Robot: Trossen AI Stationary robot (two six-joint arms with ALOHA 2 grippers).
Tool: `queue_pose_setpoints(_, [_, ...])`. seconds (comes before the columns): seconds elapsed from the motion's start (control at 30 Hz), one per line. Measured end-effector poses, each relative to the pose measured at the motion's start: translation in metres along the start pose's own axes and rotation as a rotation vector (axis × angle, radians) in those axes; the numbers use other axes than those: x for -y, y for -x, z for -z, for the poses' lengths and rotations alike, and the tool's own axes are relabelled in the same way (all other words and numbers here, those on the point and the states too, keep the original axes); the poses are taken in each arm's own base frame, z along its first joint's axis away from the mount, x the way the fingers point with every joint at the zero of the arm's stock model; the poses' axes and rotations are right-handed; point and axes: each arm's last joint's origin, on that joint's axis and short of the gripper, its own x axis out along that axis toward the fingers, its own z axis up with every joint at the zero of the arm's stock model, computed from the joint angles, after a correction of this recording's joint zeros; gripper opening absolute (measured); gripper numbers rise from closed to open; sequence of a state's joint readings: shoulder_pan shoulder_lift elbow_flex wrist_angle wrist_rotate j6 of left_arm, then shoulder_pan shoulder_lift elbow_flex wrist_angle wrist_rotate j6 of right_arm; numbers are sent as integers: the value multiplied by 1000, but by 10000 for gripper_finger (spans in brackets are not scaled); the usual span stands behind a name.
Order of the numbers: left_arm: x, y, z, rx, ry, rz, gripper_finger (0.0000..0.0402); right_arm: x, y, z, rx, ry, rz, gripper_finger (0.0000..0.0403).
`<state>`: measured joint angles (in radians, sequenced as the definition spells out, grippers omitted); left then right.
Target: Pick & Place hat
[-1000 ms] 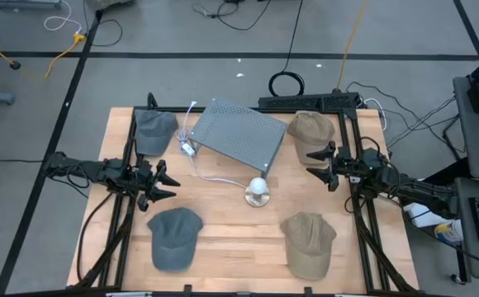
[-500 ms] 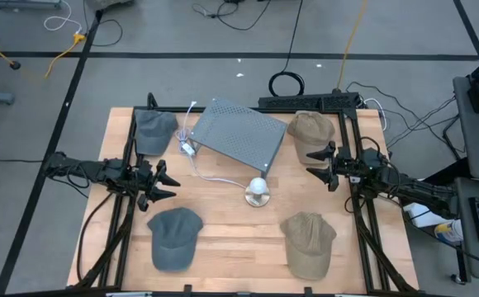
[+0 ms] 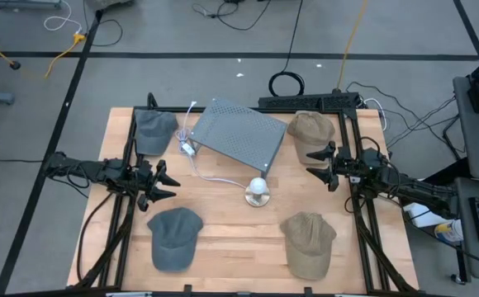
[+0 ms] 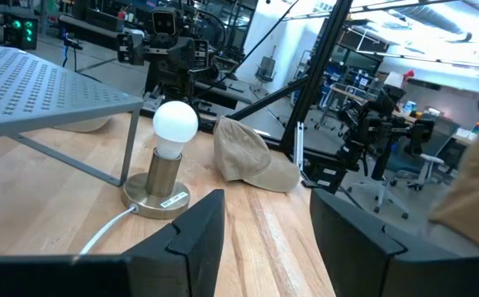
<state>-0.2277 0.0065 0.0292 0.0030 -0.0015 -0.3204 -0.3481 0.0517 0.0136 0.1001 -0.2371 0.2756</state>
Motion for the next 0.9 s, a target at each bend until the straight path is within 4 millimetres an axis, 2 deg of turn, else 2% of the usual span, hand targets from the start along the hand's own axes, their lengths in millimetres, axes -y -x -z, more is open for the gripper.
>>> queue_pose_setpoints(0.7, [-1,0,-1,10,4,-22,182,0,0,0,-1,0,0,279])
queue_pose_setpoints(0.9, [6,4,-20,47,-1,-17,182,0,0,0,0,0,0,279])
